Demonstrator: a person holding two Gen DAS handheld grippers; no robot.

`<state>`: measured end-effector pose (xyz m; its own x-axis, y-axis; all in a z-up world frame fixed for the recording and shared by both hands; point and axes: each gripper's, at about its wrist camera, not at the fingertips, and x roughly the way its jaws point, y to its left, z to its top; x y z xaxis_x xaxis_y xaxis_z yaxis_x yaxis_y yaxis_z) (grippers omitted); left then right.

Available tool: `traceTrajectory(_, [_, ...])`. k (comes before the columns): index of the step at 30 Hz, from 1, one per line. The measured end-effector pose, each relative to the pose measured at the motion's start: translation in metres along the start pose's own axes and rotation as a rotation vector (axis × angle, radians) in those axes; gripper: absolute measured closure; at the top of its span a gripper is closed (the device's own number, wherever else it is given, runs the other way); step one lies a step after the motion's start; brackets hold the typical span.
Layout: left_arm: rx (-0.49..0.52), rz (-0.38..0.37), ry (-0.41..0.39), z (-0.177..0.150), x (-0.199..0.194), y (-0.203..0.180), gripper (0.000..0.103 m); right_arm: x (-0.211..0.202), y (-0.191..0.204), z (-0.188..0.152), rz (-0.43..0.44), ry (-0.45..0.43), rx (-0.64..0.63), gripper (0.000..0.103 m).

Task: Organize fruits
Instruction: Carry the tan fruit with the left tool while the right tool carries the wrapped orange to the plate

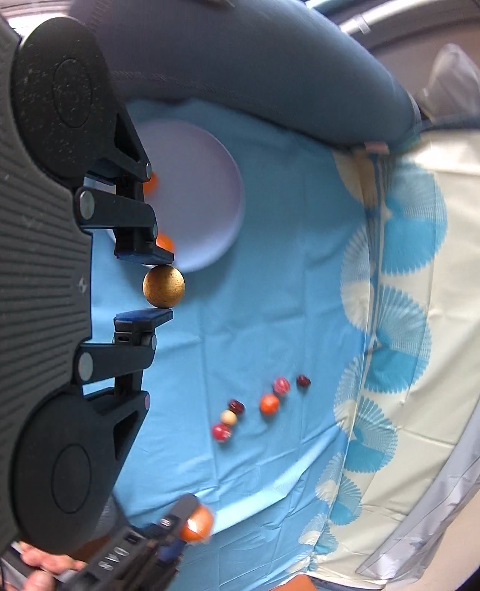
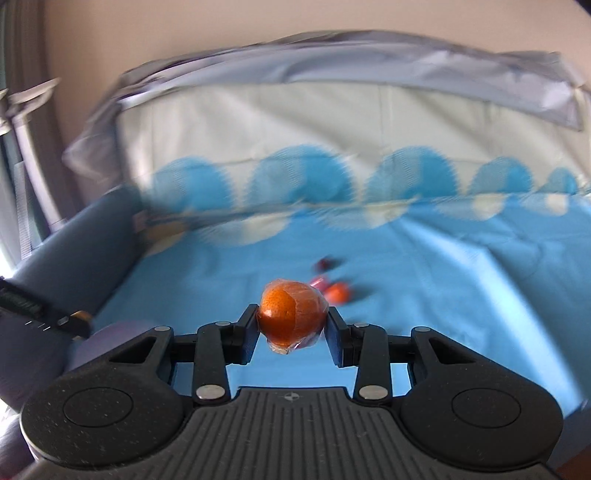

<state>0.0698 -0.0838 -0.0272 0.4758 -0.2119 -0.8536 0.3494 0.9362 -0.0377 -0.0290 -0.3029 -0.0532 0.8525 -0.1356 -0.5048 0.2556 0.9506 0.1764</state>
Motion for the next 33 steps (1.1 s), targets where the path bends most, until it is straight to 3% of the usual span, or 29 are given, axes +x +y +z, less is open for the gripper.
traceTrajectory(6, [-0.064, 0.013, -0.031, -0.05, -0.046, 0.035, 0.076, -0.04, 0.07, -0.026, 0.12, 0.065, -0.085, 0.064])
traceTrajectory(15, [-0.093, 0.03, -0.108, -0.1, -0.088, 0.055, 0.076, -0.083, 0.132, -0.053, 0.181, 0.083, -0.265, 0.064])
traceTrajectory(22, [-0.116, 0.011, -0.131, -0.118, -0.1, 0.065, 0.076, -0.096, 0.145, -0.052, 0.178, 0.066, -0.32, 0.064])
traceTrajectory(33, [-0.138, 0.004, -0.123, -0.121, -0.097, 0.072, 0.076, -0.093, 0.151, -0.052, 0.165, 0.078, -0.343, 0.064])
